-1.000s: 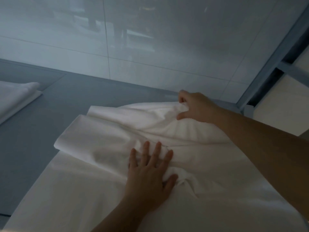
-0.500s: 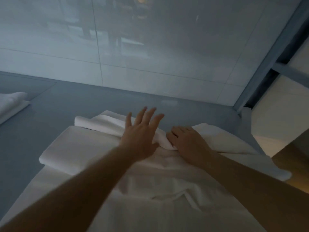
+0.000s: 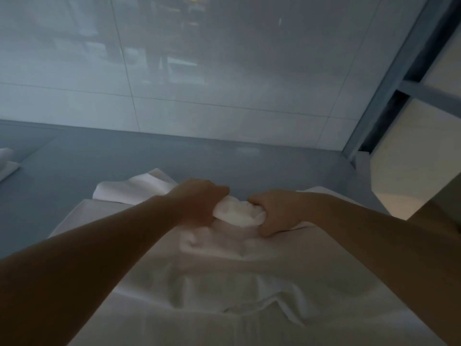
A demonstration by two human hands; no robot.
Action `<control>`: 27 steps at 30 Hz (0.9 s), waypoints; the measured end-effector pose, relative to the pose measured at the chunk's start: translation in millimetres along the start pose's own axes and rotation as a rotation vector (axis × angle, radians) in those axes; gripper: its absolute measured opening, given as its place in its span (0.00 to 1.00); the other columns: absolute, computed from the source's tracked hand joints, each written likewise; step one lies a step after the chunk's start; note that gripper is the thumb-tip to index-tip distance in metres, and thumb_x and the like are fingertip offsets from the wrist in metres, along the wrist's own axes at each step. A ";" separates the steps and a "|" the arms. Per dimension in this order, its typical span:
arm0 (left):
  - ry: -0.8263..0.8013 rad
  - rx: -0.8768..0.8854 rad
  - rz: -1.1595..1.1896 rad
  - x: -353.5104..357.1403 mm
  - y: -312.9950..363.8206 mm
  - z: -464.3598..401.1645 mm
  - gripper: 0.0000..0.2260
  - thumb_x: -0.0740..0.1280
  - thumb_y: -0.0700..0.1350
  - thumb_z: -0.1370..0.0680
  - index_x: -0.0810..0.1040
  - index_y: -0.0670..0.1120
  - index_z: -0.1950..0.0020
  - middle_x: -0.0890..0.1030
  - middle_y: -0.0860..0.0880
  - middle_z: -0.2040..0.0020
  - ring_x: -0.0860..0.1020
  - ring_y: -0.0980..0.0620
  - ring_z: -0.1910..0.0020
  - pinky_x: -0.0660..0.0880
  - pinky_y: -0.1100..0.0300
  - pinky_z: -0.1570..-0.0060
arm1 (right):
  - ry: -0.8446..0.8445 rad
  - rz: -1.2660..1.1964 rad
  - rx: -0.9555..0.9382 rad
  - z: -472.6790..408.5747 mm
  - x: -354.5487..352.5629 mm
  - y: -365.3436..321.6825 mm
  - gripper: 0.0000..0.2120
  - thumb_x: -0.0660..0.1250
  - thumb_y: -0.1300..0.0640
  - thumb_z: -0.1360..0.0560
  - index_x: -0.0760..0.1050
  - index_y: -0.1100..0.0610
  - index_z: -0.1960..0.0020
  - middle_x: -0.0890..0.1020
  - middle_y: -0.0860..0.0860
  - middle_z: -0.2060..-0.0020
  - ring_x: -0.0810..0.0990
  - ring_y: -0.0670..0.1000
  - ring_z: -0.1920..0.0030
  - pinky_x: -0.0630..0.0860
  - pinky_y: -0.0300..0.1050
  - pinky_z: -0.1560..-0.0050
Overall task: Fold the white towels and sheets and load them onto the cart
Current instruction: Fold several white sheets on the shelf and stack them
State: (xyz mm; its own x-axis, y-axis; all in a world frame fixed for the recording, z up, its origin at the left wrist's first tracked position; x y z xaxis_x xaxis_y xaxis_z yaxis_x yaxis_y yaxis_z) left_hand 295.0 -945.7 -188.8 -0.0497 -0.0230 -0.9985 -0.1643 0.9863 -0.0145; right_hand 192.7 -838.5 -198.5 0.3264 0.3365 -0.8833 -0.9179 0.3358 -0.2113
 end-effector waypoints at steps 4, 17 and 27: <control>0.097 0.028 -0.057 3.3 1.1 11.2 0.18 0.68 0.52 0.30 0.65 0.54 0.44 0.81 0.50 0.50 0.80 0.45 0.52 0.64 0.57 0.61 | 0.194 0.107 -0.002 18.4 -3.7 12.7 0.16 0.72 0.48 0.35 0.66 0.44 0.54 0.79 0.46 0.56 0.79 0.52 0.53 0.66 0.41 0.58; 0.053 -0.100 -0.279 -48.7 -86.1 25.2 0.21 0.66 0.69 0.33 0.72 0.56 0.50 0.82 0.55 0.53 0.79 0.54 0.52 0.64 0.56 0.47 | 0.422 0.440 0.274 72.3 -63.8 87.0 0.20 0.67 0.31 0.33 0.69 0.46 0.55 0.80 0.46 0.57 0.78 0.51 0.49 0.62 0.49 0.38; 0.307 -0.081 0.021 -2.4 -17.8 17.7 0.19 0.65 0.52 0.24 0.72 0.55 0.33 0.67 0.46 0.29 0.64 0.43 0.30 0.59 0.47 0.35 | 0.802 0.352 0.023 37.6 -14.6 35.7 0.19 0.65 0.55 0.26 0.74 0.56 0.36 0.73 0.59 0.35 0.70 0.61 0.34 0.63 0.63 0.33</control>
State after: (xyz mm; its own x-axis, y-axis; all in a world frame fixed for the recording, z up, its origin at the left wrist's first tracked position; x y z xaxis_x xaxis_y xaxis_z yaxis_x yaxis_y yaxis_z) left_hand 315.6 -960.3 -187.0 -0.3468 -0.0628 -0.9359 -0.2373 0.9712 0.0227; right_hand 163.6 -798.3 -177.4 -0.2402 -0.2935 -0.9253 -0.9279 0.3494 0.1301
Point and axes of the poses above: each hand's wrist, its own z-axis away from the middle knuckle, its own x-axis out of the palm, y = z × x, the point moved 6 cm from there along -z, towards the middle knuckle
